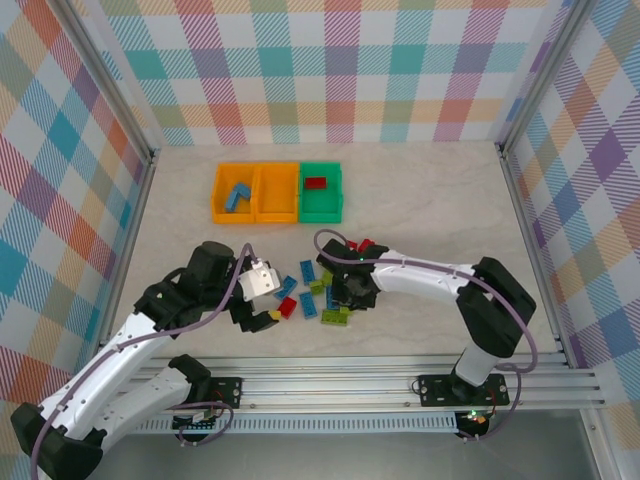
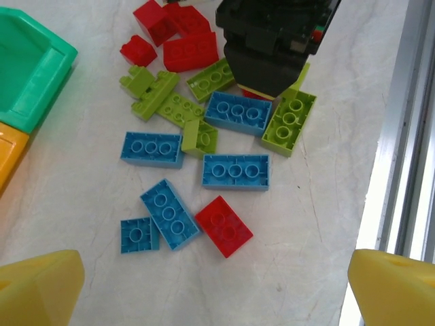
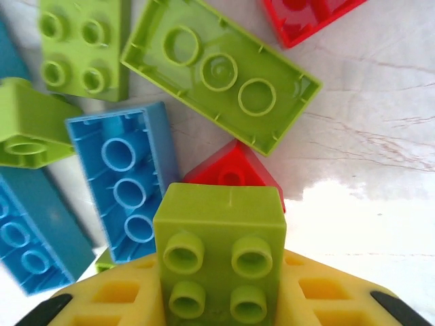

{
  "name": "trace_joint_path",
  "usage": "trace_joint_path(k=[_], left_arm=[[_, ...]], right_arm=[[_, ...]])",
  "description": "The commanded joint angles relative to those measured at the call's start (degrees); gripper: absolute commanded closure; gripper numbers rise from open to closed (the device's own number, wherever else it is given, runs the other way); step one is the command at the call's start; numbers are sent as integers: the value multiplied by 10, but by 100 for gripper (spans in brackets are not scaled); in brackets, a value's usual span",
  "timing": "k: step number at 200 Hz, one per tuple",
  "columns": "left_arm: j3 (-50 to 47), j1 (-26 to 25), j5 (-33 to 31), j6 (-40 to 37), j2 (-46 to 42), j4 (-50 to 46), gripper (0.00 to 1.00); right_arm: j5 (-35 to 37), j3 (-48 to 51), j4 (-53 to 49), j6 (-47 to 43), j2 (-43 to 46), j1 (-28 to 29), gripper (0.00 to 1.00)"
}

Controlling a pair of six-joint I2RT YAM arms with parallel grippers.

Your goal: Sort the legos into containers by color

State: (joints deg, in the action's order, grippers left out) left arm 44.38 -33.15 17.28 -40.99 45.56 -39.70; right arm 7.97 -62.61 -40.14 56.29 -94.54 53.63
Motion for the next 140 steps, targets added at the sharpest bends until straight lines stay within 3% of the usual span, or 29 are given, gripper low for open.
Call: trace_joint_path(k=[1, 28, 88, 140], left_arm=[[-21, -2, -3, -5, -35, 59, 0], [-61, 13, -13, 5, -87, 128, 0], [-97, 25, -135, 15, -158, 153, 0], [-91, 26, -116, 14, -144, 151, 0]], right_arm=[[48, -27, 0, -33, 60, 3, 64], [35, -85, 101, -135, 56, -25, 65], [7, -327, 148, -243, -146, -89, 65], [-5, -455, 155, -301, -264, -115, 63]])
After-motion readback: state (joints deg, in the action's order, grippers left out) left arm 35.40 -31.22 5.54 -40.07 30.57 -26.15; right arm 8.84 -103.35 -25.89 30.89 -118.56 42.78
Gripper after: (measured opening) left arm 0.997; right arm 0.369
